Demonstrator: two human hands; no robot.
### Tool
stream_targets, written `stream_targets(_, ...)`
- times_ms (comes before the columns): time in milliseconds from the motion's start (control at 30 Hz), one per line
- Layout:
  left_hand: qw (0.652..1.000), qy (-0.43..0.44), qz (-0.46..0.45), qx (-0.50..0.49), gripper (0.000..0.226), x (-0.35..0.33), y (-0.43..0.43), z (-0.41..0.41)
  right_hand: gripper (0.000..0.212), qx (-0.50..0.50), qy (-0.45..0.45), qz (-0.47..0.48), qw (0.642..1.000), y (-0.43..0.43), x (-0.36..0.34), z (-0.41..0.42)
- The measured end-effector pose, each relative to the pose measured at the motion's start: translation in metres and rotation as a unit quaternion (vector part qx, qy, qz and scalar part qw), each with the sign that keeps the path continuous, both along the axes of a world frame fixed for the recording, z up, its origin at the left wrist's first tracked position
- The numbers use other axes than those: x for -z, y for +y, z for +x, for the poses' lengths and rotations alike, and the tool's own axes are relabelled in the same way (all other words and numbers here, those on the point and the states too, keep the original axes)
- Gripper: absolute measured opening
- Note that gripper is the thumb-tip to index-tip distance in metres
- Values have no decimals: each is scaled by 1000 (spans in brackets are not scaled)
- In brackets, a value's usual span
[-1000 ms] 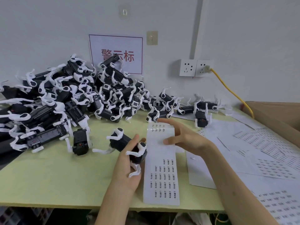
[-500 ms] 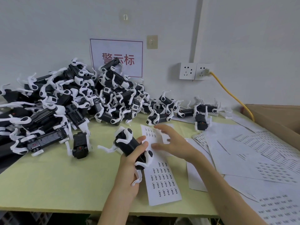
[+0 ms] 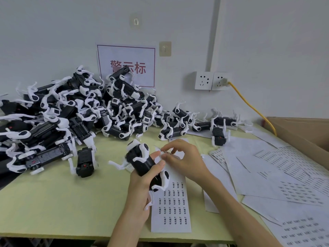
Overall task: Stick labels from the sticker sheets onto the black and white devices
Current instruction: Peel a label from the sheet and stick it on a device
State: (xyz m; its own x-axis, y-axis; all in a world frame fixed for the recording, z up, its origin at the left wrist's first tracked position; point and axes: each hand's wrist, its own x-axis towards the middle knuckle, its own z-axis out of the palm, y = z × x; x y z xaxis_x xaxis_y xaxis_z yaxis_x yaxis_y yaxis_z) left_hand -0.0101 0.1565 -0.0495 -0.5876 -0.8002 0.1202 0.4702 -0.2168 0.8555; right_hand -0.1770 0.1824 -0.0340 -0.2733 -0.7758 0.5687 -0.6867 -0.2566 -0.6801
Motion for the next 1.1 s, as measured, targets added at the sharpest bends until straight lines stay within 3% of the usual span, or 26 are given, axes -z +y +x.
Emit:
stream_targets(200, 995, -67, -60, -37, 37, 4, 2, -1, 4, 11, 6, 44, 999, -1, 5, -2)
stream_targets(367, 994, -73, -74, -39, 24, 2, 2, -3, 8, -5, -8, 58, 998, 3, 1, -6)
stream_targets(700, 997, -35, -65, -9, 48, 3, 5, -5, 14, 29, -35, 39, 998, 3, -3, -5)
stream_targets(900, 998, -24, -46, -27, 50, 0, 2, -3, 4, -45, -63, 54, 995, 3, -2, -11)
stream_targets(1100, 1000, 10, -14, -19, 44, 1, 0, -2, 5, -34, -36, 59, 997, 1, 1, -11)
